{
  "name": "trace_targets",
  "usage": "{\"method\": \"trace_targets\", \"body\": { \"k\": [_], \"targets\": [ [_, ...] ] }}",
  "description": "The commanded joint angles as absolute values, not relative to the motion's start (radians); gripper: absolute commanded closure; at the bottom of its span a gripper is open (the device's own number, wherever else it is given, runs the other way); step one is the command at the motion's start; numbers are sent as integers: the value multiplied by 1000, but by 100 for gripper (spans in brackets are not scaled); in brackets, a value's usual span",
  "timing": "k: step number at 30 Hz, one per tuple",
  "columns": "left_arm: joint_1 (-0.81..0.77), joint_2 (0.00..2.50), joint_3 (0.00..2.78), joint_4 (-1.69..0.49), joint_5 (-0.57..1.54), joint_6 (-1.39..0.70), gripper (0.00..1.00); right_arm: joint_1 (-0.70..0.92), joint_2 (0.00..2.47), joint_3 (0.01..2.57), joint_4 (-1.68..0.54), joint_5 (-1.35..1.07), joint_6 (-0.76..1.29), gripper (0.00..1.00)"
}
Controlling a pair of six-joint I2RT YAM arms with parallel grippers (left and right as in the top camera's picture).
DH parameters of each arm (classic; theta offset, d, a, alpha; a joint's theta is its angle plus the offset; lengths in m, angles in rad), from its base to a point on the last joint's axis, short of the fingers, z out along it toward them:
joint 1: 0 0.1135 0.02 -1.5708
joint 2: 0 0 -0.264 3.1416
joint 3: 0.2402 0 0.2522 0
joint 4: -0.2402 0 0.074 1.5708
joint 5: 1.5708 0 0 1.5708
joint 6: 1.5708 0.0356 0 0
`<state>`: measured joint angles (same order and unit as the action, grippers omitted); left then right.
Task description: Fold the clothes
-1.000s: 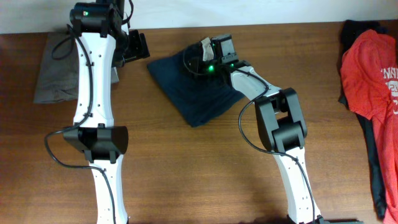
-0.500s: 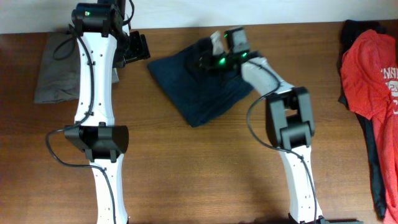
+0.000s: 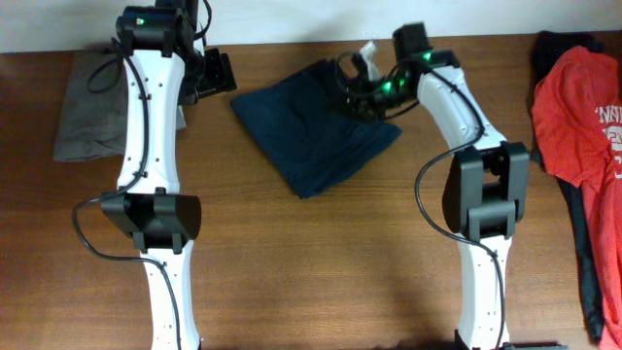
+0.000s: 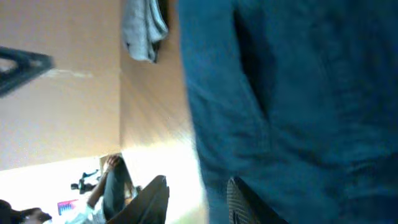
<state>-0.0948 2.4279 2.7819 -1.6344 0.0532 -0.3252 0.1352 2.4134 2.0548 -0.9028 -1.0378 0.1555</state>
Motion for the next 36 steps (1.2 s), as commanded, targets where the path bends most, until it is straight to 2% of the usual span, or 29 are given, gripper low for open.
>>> {"method": "trace_targets", "body": {
  "k": [1,3,4,6,9,12,15,17,18,20,22,23,26,29,33,36],
  "targets": [
    [-91,2442,2774,-1636,74,-321,23,127,2448,1918,-813,-1063,138,64],
    [-91,2442,2773,-1637,74,-321,23,107,2448,1839,-741,-1062,177,64],
    [-91,2442,2773,-1636,75,-321,23,85,2448,1785,-712,-1061,176,58],
    [-91,2442,2770,-1635,83,-321,23,62,2448,1741,-693,-1061,172,53],
    [-92,2442,2764,-1633,93,-320,23,35,2447,1720,-678,-1093,173,54],
    [-98,2442,2762,-1632,96,-311,24,15,2432,1746,-627,-1248,173,58],
    [-109,2442,2762,-1633,145,-263,23,14,2386,1796,-628,-1253,173,57],
    [-120,2442,2762,-1636,150,-263,23,15,2341,1841,-632,-1253,173,53],
    [-127,2442,2762,-1637,150,-262,23,15,2294,1872,-635,-1243,173,47],
    [-140,2442,2749,-1643,150,-260,23,15,2233,1901,-658,-1196,173,28],
    [-153,2443,2708,-1645,167,-260,23,13,2154,1921,-706,-1086,173,4],
    [-156,2443,2687,-1636,181,-260,23,12,2139,1921,-714,-1061,173,1],
    [-170,2443,2531,-1541,288,-261,23,-3,2053,1921,-815,-866,173,1],
    [-167,2443,2366,-1416,413,-261,23,-18,2041,1921,-888,-774,173,1],
    [-160,2443,2145,-1246,558,-261,24,-34,2045,1921,-953,-721,129,1],
    [-160,2443,2041,-1153,588,-261,23,-34,2045,1921,-953,-721,118,1]
  ]
}}
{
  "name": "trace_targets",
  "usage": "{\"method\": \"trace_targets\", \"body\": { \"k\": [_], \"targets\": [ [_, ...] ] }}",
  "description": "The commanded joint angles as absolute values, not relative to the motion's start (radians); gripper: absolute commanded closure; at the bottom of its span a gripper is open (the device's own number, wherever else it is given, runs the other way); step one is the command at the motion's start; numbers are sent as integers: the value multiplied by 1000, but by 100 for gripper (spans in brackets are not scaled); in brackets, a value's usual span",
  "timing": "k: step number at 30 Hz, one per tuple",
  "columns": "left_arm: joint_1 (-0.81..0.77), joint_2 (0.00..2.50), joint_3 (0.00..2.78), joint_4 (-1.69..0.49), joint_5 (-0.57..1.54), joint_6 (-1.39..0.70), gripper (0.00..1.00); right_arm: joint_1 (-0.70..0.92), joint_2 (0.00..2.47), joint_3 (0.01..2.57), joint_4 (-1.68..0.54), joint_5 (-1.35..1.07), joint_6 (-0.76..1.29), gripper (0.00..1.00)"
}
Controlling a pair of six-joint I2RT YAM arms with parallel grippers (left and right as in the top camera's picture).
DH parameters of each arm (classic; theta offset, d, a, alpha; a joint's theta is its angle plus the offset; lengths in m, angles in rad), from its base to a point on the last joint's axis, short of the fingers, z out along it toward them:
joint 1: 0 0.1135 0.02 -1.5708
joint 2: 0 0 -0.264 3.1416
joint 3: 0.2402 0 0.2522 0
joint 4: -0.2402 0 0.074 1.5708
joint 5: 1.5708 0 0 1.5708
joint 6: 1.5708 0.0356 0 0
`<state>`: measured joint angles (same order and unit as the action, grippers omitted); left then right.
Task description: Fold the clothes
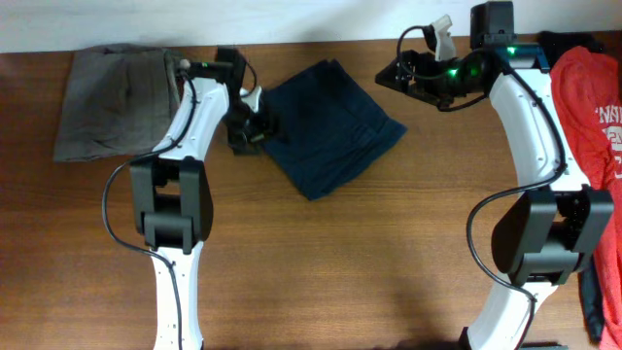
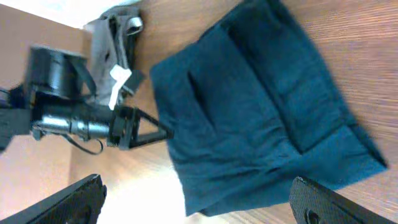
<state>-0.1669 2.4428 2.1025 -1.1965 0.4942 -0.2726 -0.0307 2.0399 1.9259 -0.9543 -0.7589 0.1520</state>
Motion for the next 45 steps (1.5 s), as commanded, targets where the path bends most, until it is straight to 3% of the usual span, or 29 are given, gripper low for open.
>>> {"method": "trace_targets", "body": {
  "k": [1,13,28,30,33,34,36,41,45],
  "targets": [
    [-161,2443,2034,-1142,588,-260,23,-34,2045,1921,-954,-721,113,1],
    [-192,2444,2028,-1002,644,-264,24,-33,2049,1921,-962,-721,111,1],
    [-210,2468,1963,-579,606,-526,25,-33,2050,1921,-975,-721,111,1],
    [-210,2482,1963,-546,606,-562,38,-33,2050,1921,-981,-721,110,1],
    [-210,2504,1963,-534,606,-584,39,-33,2050,1921,-989,-720,107,1],
    [-210,2513,1963,-534,604,-583,45,-33,2050,1921,-989,-720,107,1],
    [-210,2523,1963,-534,604,-583,64,-33,2050,1921,-988,-720,108,1],
    [-210,2524,1963,-520,603,-552,99,-33,2050,1921,-989,-709,108,1],
    [-207,2524,1969,-492,603,-509,99,-33,2050,1921,-1007,-657,108,1]
  ]
}}
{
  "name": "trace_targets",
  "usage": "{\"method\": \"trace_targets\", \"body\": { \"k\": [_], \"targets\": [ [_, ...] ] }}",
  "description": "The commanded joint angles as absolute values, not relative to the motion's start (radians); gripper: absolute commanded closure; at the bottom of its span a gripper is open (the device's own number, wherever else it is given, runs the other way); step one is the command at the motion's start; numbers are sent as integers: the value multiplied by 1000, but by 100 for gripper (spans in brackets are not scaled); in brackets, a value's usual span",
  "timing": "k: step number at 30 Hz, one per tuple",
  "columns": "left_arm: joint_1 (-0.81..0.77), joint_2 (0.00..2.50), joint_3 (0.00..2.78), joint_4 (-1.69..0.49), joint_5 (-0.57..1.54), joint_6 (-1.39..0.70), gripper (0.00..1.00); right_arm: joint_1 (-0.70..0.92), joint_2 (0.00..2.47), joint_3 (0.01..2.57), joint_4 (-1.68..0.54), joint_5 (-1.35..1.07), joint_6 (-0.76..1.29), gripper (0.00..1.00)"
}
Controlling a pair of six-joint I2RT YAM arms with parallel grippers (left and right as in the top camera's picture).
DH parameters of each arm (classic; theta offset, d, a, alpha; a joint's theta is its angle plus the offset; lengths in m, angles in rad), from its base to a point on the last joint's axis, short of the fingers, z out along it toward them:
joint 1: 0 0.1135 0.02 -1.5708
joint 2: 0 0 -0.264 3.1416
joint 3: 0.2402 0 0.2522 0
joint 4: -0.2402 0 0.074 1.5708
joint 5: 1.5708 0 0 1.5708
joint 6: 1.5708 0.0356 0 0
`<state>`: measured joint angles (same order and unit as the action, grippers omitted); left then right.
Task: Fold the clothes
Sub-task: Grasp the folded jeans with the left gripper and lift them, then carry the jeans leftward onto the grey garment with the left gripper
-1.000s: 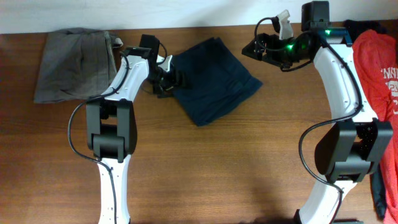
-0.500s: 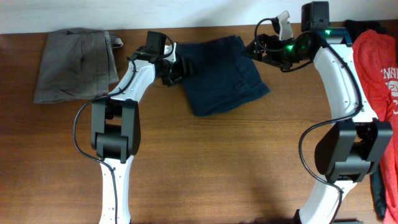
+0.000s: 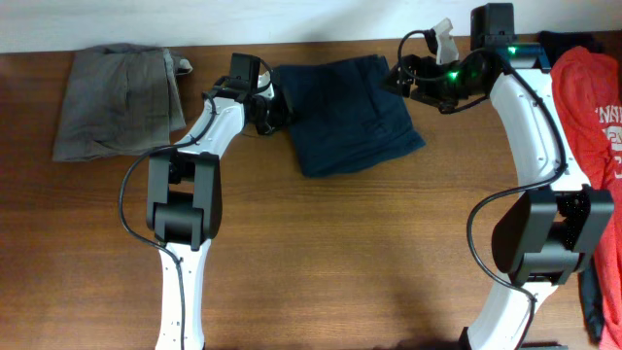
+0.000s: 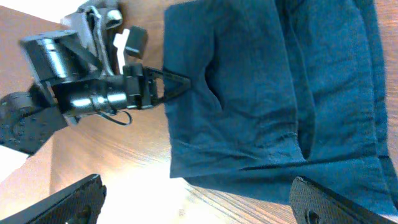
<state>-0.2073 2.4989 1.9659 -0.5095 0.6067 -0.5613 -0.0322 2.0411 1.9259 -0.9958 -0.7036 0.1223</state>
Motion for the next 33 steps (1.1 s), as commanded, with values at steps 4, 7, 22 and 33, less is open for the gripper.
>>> {"method": "trace_targets", "body": {
  "k": [4,7,22,33],
  "targets": [
    [-196,2524,2010,-493,602,-417,100,-33,2050,1921,-1014,-638,108,1],
    [-168,2522,2074,-525,569,-389,100,-33,2050,1921,-1022,-634,108,1],
    [-2,2522,2458,-825,455,-154,100,-33,2050,1921,-1034,-590,108,1],
    [82,2521,2493,-836,395,-97,100,-33,2050,1921,-1055,-589,107,1]
  ]
}}
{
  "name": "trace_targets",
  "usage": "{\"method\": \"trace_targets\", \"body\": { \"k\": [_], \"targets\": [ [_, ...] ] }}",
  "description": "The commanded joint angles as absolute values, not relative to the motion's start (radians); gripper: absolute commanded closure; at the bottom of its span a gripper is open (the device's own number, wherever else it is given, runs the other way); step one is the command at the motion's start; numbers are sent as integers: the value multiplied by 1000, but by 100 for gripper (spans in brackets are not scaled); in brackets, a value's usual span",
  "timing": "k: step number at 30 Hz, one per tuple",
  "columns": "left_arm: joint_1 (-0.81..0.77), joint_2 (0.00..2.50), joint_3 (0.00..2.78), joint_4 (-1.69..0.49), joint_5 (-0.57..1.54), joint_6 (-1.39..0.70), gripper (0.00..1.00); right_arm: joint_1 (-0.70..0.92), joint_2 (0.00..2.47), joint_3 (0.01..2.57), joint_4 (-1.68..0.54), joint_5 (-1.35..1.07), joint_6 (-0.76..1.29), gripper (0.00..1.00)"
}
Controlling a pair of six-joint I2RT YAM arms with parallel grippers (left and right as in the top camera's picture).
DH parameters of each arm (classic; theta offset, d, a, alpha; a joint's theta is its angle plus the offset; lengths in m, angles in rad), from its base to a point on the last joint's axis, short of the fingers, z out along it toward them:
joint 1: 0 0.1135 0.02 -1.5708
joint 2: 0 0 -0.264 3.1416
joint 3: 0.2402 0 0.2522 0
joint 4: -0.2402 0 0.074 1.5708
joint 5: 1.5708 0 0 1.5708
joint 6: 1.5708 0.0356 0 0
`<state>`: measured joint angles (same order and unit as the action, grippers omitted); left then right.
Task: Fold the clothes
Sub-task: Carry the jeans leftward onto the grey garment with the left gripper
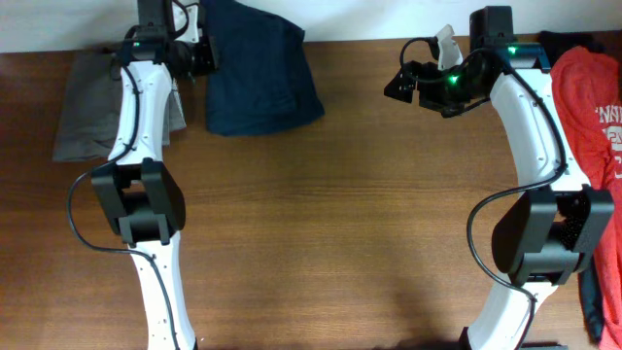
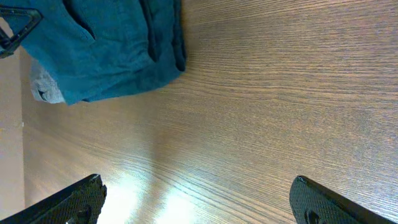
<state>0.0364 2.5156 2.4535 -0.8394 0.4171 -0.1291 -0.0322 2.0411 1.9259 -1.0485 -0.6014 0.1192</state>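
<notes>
A folded dark blue garment [image 1: 258, 73] lies at the back left of the table, its far part reaching past the table's back edge in the overhead view. My left gripper [image 1: 197, 53] is at its left edge, shut on the cloth. In the right wrist view the blue garment [image 2: 106, 43] fills the upper left corner. My right gripper [image 1: 397, 86] hangs open over bare wood at the back right, well away from the garment. Nothing is between its fingertips [image 2: 87, 190].
A folded grey garment [image 1: 83, 112] lies at the far left, partly under my left arm. A red shirt [image 1: 588, 107] lies on a dark garment [image 1: 583, 233] along the right edge. The wooden table [image 1: 321, 214] runs between the two arms.
My left gripper has moved left with the blue garment, from the back middle of the table to beside the grey garment. My right gripper is still open in nearly the same place.
First my right gripper was down on the blue garment's right corner at the table's middle, the left arm apart. Then the right stood open and clear, the left at the garment's left edge. The garment then lay turned further back, and now lies beside the grey one.
</notes>
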Motion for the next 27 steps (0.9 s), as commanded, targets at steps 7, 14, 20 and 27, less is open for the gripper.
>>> {"method": "trace_targets", "body": {
  "k": [7,14,20,27],
  "targets": [
    [152,2502,2553,-923,396,-112,100,-33,2050,1921,-1055,-589,101,1],
    [173,2500,2635,-1032,395,-111,99,-33,2050,1921,-1060,-589,101,1],
    [217,2500,2688,-1104,395,-133,99,-33,2050,1921,-1075,-590,82,1],
    [273,2500,2699,-1113,394,-128,99,-33,2050,1921,-1090,-590,82,1]
  ]
}}
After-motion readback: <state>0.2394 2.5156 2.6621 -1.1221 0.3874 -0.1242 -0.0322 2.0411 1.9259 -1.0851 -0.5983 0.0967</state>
